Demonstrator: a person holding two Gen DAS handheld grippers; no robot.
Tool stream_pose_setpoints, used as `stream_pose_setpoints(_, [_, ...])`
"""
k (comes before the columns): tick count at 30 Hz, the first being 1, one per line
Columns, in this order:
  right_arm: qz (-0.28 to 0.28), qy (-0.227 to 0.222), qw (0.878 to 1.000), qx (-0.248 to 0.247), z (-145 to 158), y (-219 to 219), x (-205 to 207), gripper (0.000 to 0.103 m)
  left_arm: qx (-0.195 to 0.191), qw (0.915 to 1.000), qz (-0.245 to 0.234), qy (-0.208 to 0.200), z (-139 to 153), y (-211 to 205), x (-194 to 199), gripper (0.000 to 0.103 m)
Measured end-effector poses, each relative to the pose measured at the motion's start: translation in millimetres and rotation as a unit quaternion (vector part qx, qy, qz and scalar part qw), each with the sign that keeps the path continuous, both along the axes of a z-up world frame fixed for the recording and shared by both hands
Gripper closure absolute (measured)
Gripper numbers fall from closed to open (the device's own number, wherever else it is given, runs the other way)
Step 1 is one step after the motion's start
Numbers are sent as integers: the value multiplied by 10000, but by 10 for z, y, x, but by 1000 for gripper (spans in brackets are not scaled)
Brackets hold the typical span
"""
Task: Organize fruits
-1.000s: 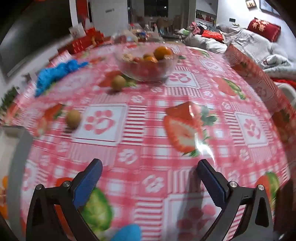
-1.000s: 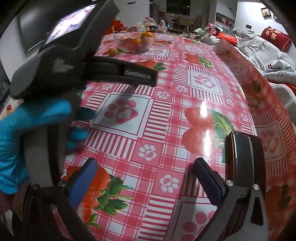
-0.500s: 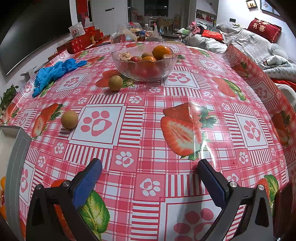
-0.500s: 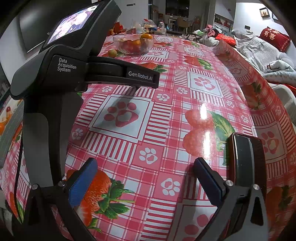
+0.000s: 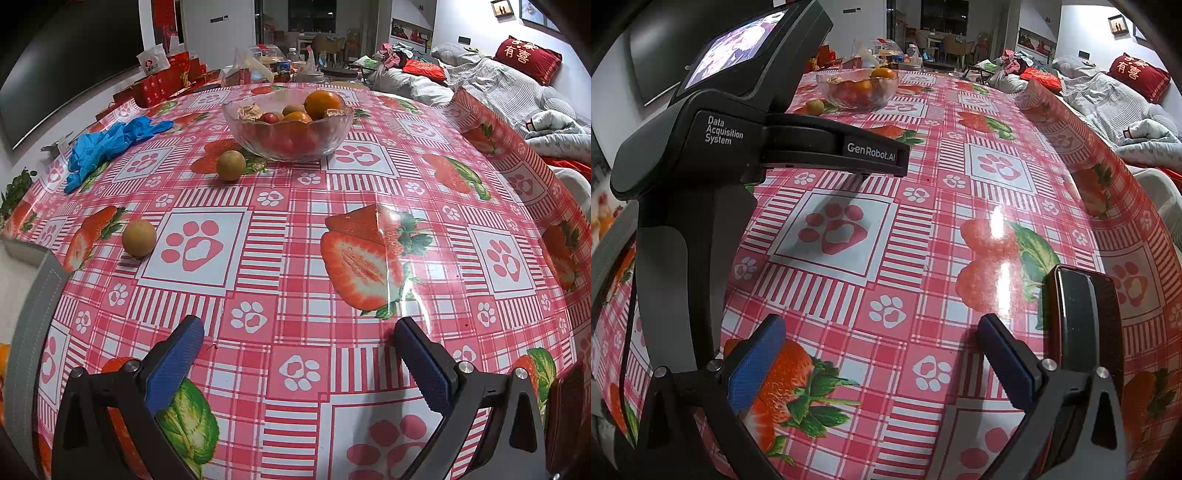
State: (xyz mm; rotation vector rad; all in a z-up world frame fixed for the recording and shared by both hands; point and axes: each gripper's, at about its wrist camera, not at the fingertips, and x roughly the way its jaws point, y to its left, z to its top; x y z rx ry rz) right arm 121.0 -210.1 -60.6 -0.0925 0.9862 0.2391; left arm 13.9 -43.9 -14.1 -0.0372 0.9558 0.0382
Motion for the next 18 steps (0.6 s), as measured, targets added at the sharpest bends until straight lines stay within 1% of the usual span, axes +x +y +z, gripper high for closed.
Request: stream_pose_setpoints(18, [-2,-19,10000,15,-7,-1,9,0,-15,10000,-3,-2,-33,-28,60,0])
